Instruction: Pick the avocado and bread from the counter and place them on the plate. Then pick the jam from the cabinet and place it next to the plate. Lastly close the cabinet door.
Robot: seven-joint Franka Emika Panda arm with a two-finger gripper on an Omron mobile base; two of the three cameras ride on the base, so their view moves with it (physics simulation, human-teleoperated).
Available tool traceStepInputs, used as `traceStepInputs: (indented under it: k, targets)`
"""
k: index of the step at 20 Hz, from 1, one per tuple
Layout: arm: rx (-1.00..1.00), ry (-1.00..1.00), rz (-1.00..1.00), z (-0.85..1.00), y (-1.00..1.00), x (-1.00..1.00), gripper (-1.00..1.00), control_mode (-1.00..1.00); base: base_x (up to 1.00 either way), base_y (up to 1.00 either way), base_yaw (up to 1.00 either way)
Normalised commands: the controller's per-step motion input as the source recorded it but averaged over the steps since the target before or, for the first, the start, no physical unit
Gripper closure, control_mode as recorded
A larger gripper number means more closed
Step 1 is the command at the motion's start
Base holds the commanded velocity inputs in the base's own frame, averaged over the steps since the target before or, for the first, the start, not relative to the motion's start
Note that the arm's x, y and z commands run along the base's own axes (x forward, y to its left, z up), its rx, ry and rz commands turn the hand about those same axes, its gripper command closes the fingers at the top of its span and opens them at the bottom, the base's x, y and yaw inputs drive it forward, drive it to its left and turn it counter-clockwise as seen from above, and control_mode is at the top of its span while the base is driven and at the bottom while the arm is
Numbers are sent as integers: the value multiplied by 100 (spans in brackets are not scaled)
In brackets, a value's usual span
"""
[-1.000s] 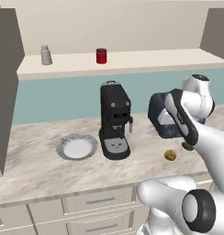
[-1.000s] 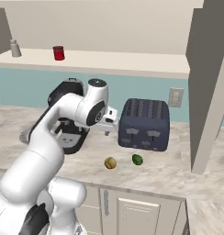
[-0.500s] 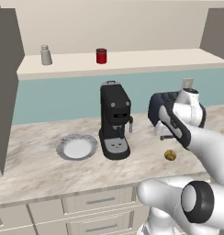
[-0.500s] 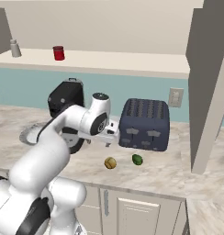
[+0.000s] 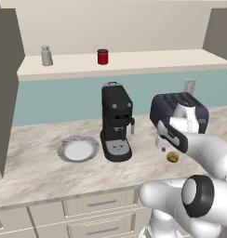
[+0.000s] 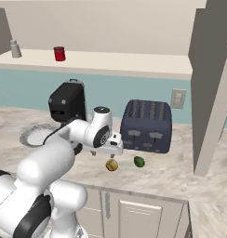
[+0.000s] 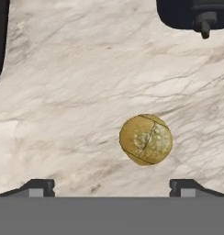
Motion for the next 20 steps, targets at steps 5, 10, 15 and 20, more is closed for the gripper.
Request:
traceStepInputs:
  k: [5, 10, 15, 20]
  targets:
    - [-3, 0, 0, -40, -8, 2, -100, -100, 0, 0, 0]
    - [0, -5, 0, -17, -17, 9, -100, -100, 0, 0, 0]
    - [0, -8, 0, -2, -30, 8, -100, -100, 0, 0, 0]
    - [0, -3, 0, -14, -4, 20, -100, -100, 0, 0, 0]
